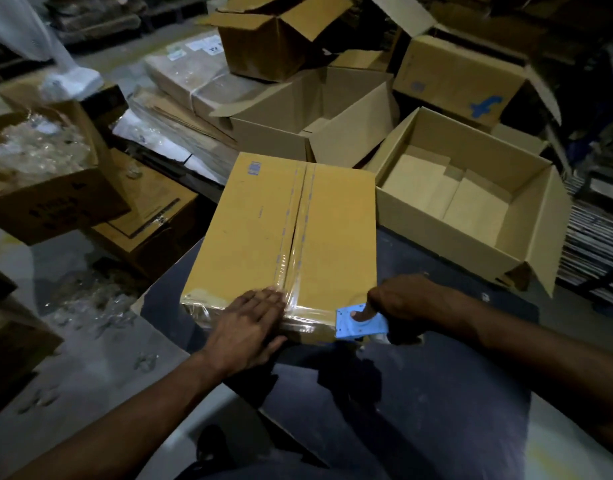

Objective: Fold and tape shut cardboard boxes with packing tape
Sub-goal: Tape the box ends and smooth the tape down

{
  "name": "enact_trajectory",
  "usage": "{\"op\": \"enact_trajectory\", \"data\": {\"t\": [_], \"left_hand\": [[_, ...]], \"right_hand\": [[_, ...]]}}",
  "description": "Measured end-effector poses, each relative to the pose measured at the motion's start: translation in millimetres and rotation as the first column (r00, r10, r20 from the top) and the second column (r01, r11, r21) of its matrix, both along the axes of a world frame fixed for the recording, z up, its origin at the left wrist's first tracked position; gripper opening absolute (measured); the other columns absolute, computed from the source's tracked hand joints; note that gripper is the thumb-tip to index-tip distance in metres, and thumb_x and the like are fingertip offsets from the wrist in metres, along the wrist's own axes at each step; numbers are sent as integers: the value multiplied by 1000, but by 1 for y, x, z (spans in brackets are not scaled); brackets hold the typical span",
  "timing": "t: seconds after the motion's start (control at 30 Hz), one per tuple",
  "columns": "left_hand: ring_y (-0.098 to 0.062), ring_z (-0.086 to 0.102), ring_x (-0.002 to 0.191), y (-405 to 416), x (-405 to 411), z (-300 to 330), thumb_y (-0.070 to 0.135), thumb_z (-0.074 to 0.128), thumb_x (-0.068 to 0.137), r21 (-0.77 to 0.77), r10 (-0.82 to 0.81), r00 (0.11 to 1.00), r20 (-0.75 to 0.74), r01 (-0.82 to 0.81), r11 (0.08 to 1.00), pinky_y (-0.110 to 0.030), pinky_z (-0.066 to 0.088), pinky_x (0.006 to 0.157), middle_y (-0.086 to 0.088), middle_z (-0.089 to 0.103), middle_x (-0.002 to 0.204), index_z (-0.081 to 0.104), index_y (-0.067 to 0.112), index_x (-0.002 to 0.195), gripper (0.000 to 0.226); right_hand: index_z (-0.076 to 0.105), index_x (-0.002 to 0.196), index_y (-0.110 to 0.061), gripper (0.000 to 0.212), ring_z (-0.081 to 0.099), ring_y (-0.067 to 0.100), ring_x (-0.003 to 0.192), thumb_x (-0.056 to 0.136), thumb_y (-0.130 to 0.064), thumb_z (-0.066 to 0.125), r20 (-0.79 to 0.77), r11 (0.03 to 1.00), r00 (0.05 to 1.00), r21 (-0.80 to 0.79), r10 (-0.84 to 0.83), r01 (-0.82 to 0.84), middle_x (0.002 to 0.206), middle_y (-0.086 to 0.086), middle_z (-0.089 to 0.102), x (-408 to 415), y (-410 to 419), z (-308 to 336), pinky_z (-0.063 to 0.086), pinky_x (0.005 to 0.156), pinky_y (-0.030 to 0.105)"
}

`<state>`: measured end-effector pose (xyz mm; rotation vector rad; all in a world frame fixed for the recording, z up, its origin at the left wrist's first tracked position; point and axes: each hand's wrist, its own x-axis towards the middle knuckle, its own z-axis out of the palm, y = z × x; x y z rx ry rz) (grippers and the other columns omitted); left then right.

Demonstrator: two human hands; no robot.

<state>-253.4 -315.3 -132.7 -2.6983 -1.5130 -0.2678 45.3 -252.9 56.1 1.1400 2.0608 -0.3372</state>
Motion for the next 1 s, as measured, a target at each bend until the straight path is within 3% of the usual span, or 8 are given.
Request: {"op": "enact_trajectory", "data": {"t": [0.17,0.33,0.5,0.57,0.7,0.77,0.87,1.0], "left_hand": [[-30,56,148,18,88,-23,31,54,100,35,-204,977,63,203,979,-43,33,131,-16,54,163,55,5,157,63],[-27,43,158,20,78,-48,7,51,106,87,-231,969,85,223,971,-44,34,131,-12,43,172,46,5,164,58],[-23,39,161,22,76,-47,5,62,107,105,-250,962,108,239,965,-46,40,128,-8,39,175,41,10,168,65],[-22,36,162,21,74,-47,11,60,111,95,-250,963,102,241,966,-47,40,127,-8,36,176,40,10,168,61],[-22,34,163,20,74,-42,28,25,121,35,-223,972,76,221,975,-48,39,129,-7,34,177,40,11,168,52],[-21,33,164,19,71,-38,29,20,121,20,-207,976,72,206,978,-49,38,129,-6,33,178,39,12,169,54],[-20,29,165,17,73,-33,29,28,118,-39,-198,979,41,199,979,-51,37,129,-4,27,180,32,16,172,56],[-21,35,163,10,83,-12,54,57,108,-88,-151,989,6,150,985,-52,39,127,-4,33,178,39,16,170,74]], "right_hand": [[54,155,-37,84,70,32,93,75,-13,70,-79,994,992,47,102,-98,122,5,68,16,-3,-25,47,56,31],[53,153,-40,70,67,27,113,85,-42,67,-141,1000,990,29,12,-8,134,-1,64,45,-6,-28,60,84,44],[55,150,-44,76,70,21,107,76,-35,71,-98,998,993,-8,-60,59,128,-4,66,106,-9,-26,54,70,33],[53,150,-50,70,70,18,104,83,-41,73,-108,997,992,8,-71,72,121,-7,68,131,-12,-31,61,73,35],[53,150,-53,65,60,8,82,90,-36,73,-185,996,979,15,-84,88,95,-14,58,166,-17,-27,57,75,31],[52,151,-52,64,62,12,94,91,-39,71,-189,996,979,7,-81,84,104,-12,60,176,-19,-29,57,80,33],[50,153,-52,64,62,22,125,92,-42,69,-208,997,977,49,-49,61,139,-4,60,189,-25,-49,49,81,31],[55,150,-47,58,60,26,130,94,-44,70,-318,990,941,32,-119,136,143,-2,59,176,-35,-88,53,95,37]]}}
